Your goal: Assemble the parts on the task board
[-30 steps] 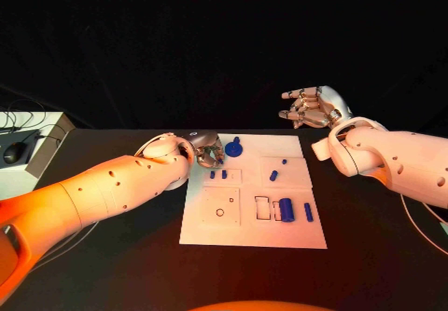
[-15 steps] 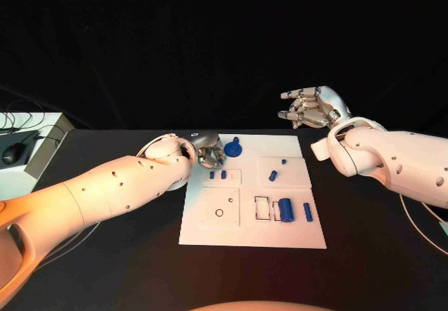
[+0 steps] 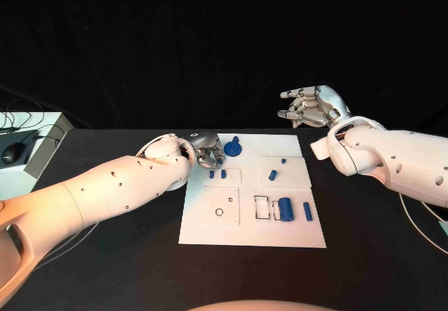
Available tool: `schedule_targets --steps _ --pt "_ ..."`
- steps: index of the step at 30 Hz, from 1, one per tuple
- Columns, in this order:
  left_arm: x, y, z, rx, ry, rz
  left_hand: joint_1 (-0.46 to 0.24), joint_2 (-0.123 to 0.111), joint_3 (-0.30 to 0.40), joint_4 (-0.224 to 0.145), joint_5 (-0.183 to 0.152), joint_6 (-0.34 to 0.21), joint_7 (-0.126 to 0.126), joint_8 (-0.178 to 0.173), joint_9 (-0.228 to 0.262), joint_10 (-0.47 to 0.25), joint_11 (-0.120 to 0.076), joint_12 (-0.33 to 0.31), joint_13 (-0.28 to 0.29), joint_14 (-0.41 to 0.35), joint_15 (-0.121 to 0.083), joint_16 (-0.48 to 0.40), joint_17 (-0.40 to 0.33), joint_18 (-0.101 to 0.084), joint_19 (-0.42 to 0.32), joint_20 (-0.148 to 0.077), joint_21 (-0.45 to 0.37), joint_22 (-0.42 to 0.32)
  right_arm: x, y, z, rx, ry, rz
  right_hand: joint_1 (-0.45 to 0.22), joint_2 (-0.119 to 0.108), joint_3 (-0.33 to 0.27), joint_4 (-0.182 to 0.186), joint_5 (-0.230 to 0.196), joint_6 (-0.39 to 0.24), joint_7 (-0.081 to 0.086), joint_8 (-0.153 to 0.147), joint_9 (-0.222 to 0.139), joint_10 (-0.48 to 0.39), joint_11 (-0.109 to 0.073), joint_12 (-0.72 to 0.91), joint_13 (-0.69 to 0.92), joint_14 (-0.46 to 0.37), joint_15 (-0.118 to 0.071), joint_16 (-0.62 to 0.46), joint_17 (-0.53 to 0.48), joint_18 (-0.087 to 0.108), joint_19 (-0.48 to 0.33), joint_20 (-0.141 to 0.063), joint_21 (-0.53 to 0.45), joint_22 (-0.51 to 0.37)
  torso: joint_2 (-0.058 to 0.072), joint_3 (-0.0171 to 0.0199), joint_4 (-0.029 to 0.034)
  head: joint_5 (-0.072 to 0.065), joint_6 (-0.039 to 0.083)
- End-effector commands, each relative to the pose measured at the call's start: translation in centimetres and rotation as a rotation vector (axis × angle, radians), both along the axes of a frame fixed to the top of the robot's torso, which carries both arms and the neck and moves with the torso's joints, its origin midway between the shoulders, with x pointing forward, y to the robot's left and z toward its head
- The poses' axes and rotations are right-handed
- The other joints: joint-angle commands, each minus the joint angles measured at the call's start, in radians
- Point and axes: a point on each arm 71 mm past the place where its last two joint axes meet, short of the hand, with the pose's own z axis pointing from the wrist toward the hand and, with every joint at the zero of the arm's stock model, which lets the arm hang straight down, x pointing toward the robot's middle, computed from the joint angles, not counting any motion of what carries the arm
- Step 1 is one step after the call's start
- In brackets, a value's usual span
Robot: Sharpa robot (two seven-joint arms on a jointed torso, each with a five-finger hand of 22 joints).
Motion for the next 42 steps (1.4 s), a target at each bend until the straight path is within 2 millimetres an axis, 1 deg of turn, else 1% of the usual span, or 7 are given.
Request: schedule_targets --steps 1,17,20,32,37,40,42 --pt "-0.2 -0.1 -0.3 0.016 0.021 -0.013 -0.002 0.000 -0.009 -0.001 -0.005 -0.011 0.000 -0.002 0.000 -0.015 0.003 0.008 0.001 -0.005 0.003 -0.003 0.001 0.010 -0.001 0.003 -0.004 -0.002 0.0 0.1 0.1 -0.005 -0.009 0.015 -0.003 0.008 0.000 -0.004 0.003 0.000 0.005 0.005 0.002 0.000 -0.005 -0.002 0.000 0.000 -0.004 -0.005 0.001 0.011 -0.006 -0.004 0.004 0.021 0.000 -0.0013 0.0000 0.000 0.000" --pt "-0.3 0.0 -0.2 0.003 0.013 -0.006 0.001 -0.012 -0.020 0.004 -0.006 -0.074 -0.012 -0.002 -0.002 -0.097 0.027 0.025 0.001 -0.013 0.019 -0.004 -0.006 0.015 0.000 0.011 -0.009 -0.005 0.0 0.0 0.1 -0.005 -0.010 0.013 -0.003 0.008 0.000 -0.004 0.003 0.000 0.005 0.005 0.002 0.000 -0.005 -0.002 0.000 0.000 -0.004 -0.005 0.001 0.011 -0.006 -0.004 0.004 0.021 0.000 -0.0013 0.0005 0.000 -0.002" --pt "-0.3 0.0 -0.2 0.000 0.011 -0.004 0.004 -0.016 -0.023 0.004 -0.006 -0.122 -0.027 -0.002 -0.003 -0.120 0.034 0.028 0.001 -0.014 0.024 -0.004 -0.008 0.017 0.001 0.014 -0.010 -0.006 0.0 0.1 0.1 -0.005 -0.010 0.013 -0.003 0.008 0.000 -0.005 0.003 -0.003 0.006 0.005 0.001 0.000 -0.005 -0.003 0.000 -0.001 -0.004 -0.006 0.001 0.011 -0.008 -0.003 0.005 0.021 0.000 -0.0012 0.0003 0.000 -0.002" --pt "-0.2 0.6 0.2 -0.011 -0.009 0.012 0.024 -0.019 -0.057 0.006 -0.006 -0.255 -0.046 -0.006 -0.007 -0.207 0.054 0.059 0.000 -0.027 0.038 -0.009 -0.023 0.026 -0.001 0.027 -0.024 -0.013 0.1 -0.2 0.0 -0.010 0.003 0.009 -0.004 0.006 -0.003 -0.004 0.002 -0.021 0.008 0.002 0.001 -0.006 -0.002 -0.005 -0.001 -0.007 -0.001 -0.010 0.000 0.010 -0.013 -0.001 0.002 0.020 -0.001 -0.0005 -0.0004 0.000 0.000" --pt "-0.2 1.2 0.7 -0.029 -0.019 0.023 0.039 -0.015 -0.096 0.009 -0.007 -0.316 -0.058 -0.008 -0.008 -0.239 0.058 0.081 0.000 -0.032 0.041 -0.010 -0.031 0.027 -0.001 0.031 -0.034 -0.019 0.1 -0.5 -0.2 -0.021 0.018 0.008 -0.002 0.006 0.000 -0.004 0.001 -0.007 0.007 0.007 0.002 0.015 -0.003 -0.101 -0.084 -0.017 -0.001 -0.052 -0.031 0.008 -0.025 0.001 -0.025 0.011 0.000 -0.0009 0.0000 -0.002 0.002" --pt "-0.1 1.9 1.0 -0.045 -0.015 0.036 0.044 -0.014 -0.104 0.012 -0.007 -0.312 -0.053 -0.008 -0.009 -0.247 0.059 0.090 0.000 -0.036 0.042 -0.010 -0.035 0.027 -0.001 0.032 -0.037 -0.019 0.0 -0.7 -0.4 -0.040 0.039 0.019 -0.009 0.009 -0.001 -0.004 -0.008 0.025 0.001 0.013 0.001 0.039 0.000 -0.181 -0.152 -0.010 -0.003 -0.075 -0.057 0.005 -0.022 0.000 -0.044 0.005 -0.001 -0.0007 0.0000 -0.003 0.004" --pt "-0.1 2.5 1.3 -0.075 -0.005 0.051 0.046 -0.012 -0.108 0.014 -0.006 -0.281 -0.045 -0.007 -0.008 -0.248 0.059 0.099 0.000 -0.037 0.041 -0.009 -0.038 0.027 -0.002 0.032 -0.039 -0.019 0.0 -0.7 -0.6 -0.064 0.051 0.034 -0.006 0.012 -0.005 -0.010 -0.014 0.039 0.000 0.012 0.002 0.064 -0.006 -0.241 -0.203 0.000 -0.005 -0.081 -0.071 0.003 -0.012 -0.004 -0.055 0.004 -0.001 -0.0006 -0.0005 -0.004 0.006"
